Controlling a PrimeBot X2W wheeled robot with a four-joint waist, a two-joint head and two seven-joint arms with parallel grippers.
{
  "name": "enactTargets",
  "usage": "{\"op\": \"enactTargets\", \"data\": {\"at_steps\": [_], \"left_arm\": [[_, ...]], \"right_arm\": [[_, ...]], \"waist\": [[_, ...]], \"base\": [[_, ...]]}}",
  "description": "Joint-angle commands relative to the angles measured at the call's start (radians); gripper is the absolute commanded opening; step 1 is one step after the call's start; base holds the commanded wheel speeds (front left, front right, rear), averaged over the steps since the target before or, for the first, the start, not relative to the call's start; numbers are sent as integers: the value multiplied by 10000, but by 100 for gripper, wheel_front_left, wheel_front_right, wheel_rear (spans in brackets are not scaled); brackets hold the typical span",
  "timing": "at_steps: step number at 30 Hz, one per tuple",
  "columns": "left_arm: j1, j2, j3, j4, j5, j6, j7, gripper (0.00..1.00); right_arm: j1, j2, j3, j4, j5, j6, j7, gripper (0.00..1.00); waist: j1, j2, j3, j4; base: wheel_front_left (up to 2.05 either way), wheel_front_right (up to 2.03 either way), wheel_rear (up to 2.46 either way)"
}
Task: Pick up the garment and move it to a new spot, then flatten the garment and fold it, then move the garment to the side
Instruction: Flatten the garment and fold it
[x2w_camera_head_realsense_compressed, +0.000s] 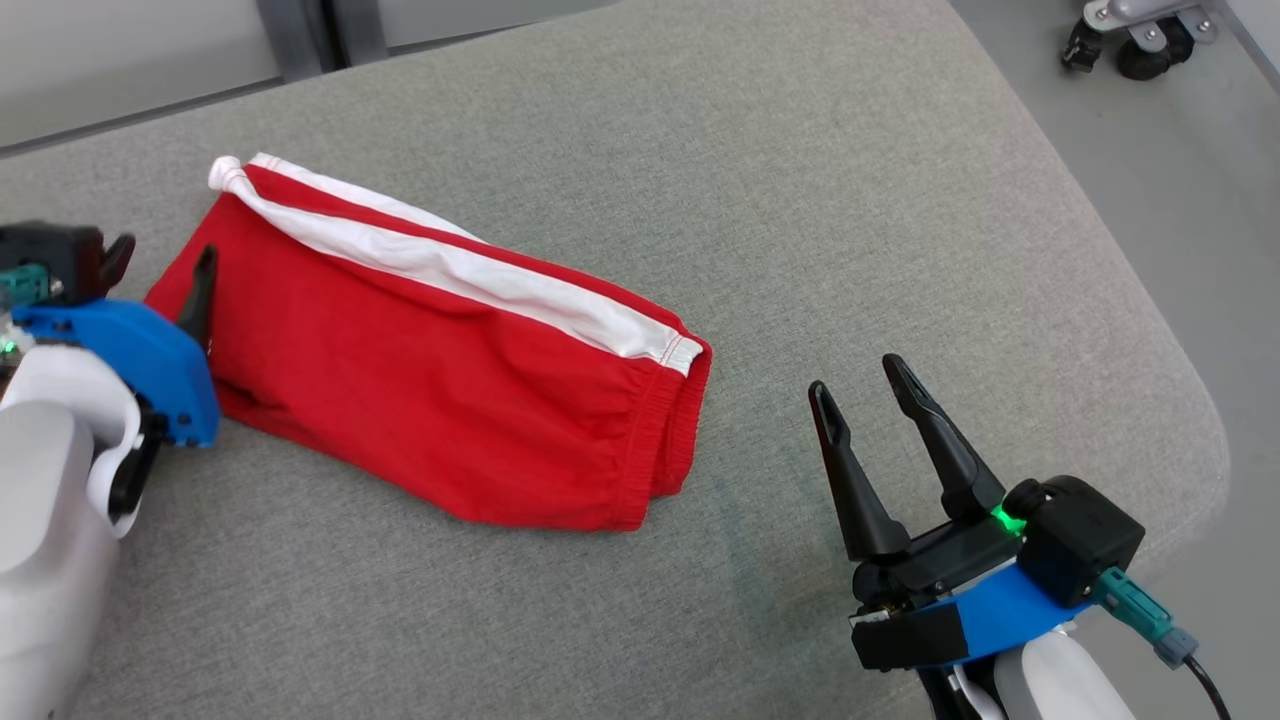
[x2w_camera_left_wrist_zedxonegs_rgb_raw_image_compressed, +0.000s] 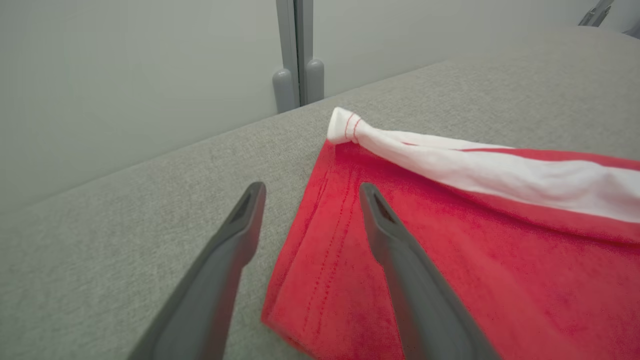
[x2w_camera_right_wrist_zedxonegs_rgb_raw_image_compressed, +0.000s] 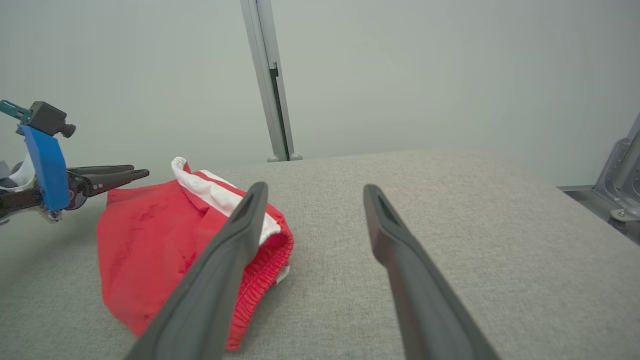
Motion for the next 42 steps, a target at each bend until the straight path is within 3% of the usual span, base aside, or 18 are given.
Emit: {"op": "enactTargets", "data": {"at_steps": [1, 12, 16, 17, 18, 19, 23, 31, 42], "left_arm": [[130, 135, -71, 1, -74, -4, 77, 100], [813, 536, -634, 181, -657, -4, 677, 100], [857, 282, -748, 154, -1118, 5, 769, 100], [869, 234, -800, 99, -1218, 5, 770, 85], [862, 212, -862, 22, -1280, 4, 727, 29], [848, 197, -895, -42, -1325, 4, 635, 0], [779, 131, -976, -76, -1352, 7, 159, 0], [1472, -594, -840, -416, -1683, 97, -1203, 0], [4172, -1220, -487, -2220, -2284, 1172, -2184, 0]], "right_arm": [[36, 23, 15, 0, 2, 5, -5, 100], [-123, 51, 35, 192, 175, 5, -5, 100], [-193, 51, 121, 245, 192, 5, -5, 100], [-193, 49, 124, 260, 184, 5, -5, 100], [-180, 48, 113, 270, 171, 5, -5, 100], [-164, 48, 98, 271, 156, 5, -5, 100], [-74, 47, 124, 350, 98, 5, -5, 100], [418, 43, -74, 548, -20, 5, -5, 100], [1425, 37, -952, 781, -415, 5, -4, 100]], "waist": [[1, 0, 34, -21], [1, 0, 195, -9], [1, 0, 164, 30], [1, 0, 144, 47], [1, 0, 123, 71], [1, 0, 102, 99], [1, 0, -48, 254], [1, 0, -830, 902], [1, 0, -1779, 2322]], "base": [[0, 0, 0], [0, 0, 0], [0, 0, 0], [0, 0, 0], [0, 0, 0], [0, 0, 0], [0, 0, 0], [0, 0, 0], [0, 0, 0]]}}
